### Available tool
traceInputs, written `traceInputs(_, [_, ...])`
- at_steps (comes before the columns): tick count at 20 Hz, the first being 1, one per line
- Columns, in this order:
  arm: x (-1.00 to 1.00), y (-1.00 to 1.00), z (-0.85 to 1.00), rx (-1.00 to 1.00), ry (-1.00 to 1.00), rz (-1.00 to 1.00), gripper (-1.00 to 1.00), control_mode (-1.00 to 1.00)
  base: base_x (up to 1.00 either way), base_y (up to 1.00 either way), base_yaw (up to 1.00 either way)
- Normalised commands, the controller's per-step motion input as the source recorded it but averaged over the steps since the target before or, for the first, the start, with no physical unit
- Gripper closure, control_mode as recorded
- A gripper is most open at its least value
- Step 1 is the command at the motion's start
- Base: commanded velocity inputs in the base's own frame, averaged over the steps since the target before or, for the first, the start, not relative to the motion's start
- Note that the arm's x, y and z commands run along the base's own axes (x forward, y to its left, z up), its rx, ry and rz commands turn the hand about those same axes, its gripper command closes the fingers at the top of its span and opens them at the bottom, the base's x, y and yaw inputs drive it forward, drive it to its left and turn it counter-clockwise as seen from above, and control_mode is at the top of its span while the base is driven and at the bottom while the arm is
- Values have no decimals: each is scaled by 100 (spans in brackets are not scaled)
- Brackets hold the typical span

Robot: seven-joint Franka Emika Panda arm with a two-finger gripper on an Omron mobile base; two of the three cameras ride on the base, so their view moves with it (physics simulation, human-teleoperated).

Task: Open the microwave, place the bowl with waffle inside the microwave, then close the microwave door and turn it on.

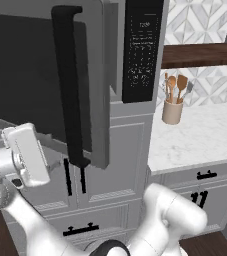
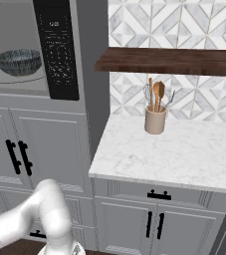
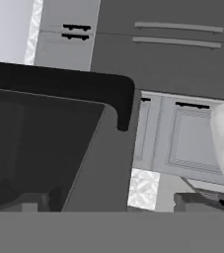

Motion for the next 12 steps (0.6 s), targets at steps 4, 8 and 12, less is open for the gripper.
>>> traceInputs(4, [48, -100, 32, 27, 10, 0, -100, -100, 0, 0, 0])
traceInputs(8, [66, -99, 15, 24, 13, 12, -100, -100, 0, 0, 0])
traceInputs(12, [82, -86, 0, 11, 6, 31, -100, -100, 0, 0, 0])
